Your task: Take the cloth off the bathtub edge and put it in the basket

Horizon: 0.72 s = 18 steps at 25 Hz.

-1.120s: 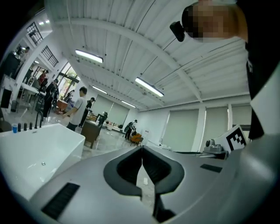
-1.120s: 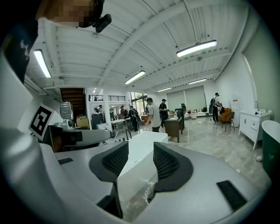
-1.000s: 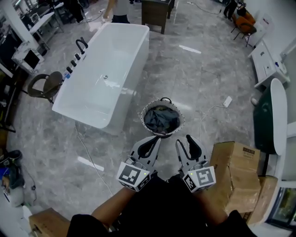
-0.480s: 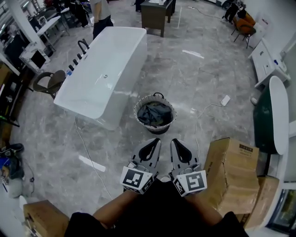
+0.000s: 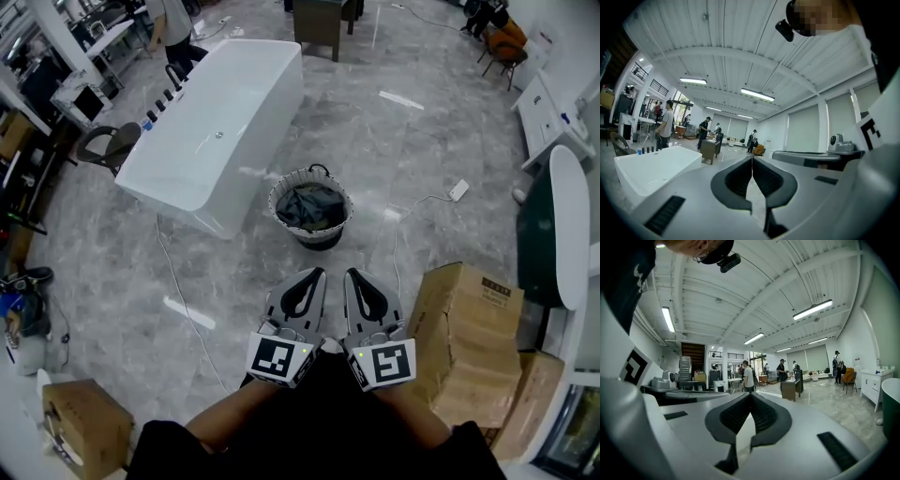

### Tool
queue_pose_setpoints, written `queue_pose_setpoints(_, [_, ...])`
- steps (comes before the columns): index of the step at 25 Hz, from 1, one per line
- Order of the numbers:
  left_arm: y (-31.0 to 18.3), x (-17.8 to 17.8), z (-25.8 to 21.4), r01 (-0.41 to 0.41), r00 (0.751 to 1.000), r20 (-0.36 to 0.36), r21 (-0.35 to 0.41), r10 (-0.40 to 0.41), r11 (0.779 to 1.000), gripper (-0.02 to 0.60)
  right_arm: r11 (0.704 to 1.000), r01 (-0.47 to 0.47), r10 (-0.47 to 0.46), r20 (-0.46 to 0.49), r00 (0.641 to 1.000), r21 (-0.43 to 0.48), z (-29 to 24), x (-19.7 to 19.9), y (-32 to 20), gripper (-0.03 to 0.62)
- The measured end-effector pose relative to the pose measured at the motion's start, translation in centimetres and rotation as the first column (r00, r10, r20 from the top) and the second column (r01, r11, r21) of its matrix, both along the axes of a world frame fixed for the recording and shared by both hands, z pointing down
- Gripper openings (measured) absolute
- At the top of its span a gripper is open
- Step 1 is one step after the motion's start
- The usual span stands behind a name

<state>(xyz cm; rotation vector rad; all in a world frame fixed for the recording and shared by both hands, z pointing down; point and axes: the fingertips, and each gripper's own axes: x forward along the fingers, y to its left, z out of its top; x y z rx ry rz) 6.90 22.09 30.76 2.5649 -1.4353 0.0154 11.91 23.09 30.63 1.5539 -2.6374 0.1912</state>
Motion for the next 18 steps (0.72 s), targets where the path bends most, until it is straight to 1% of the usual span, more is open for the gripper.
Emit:
queue_pose_setpoints(5, [1.5, 0.8, 0.4, 0.027, 0.997, 0.068, 0.028, -0.029, 0.999, 0.017, 1.0, 0.009, -0.009, 0.009, 1.0, 0.004, 0.2, 1.3, 1.4, 0.031])
queue_pose_setpoints(9, [2.5, 1.2, 0.3, 0.033, 0.997, 0.063, 0.044, -0.036, 0.998, 0.017, 1.0, 0.015, -0.015, 0.014, 1.0, 0.01, 0.2, 1.4, 2.4, 0.03])
queue_pose_setpoints(11, [3.2, 1.1, 0.3, 0.035, 0.997, 0.073, 0.046, -0.039, 0.998, 0.017, 1.0, 0.024, -0.024, 0.017, 1.0, 0.007, 0.3, 1.3, 3.0, 0.03])
queue_pose_setpoints(14, [4.3, 1.5, 0.0, 0.039, 0.998, 0.043, 0.06, -0.042, 0.997, 0.017, 1.0, 0.022, -0.022, 0.025, 0.999, 0.003, 0.5, 1.6, 3.9, 0.029])
queue_pose_setpoints(18, [5.5, 2.4, 0.4, 0.007, 0.996, 0.083, 0.068, -0.013, 0.998, 0.017, 1.0, 0.009, -0.008, 0.03, 1.0, -0.012, 1.3, 2.2, 4.4, 0.029])
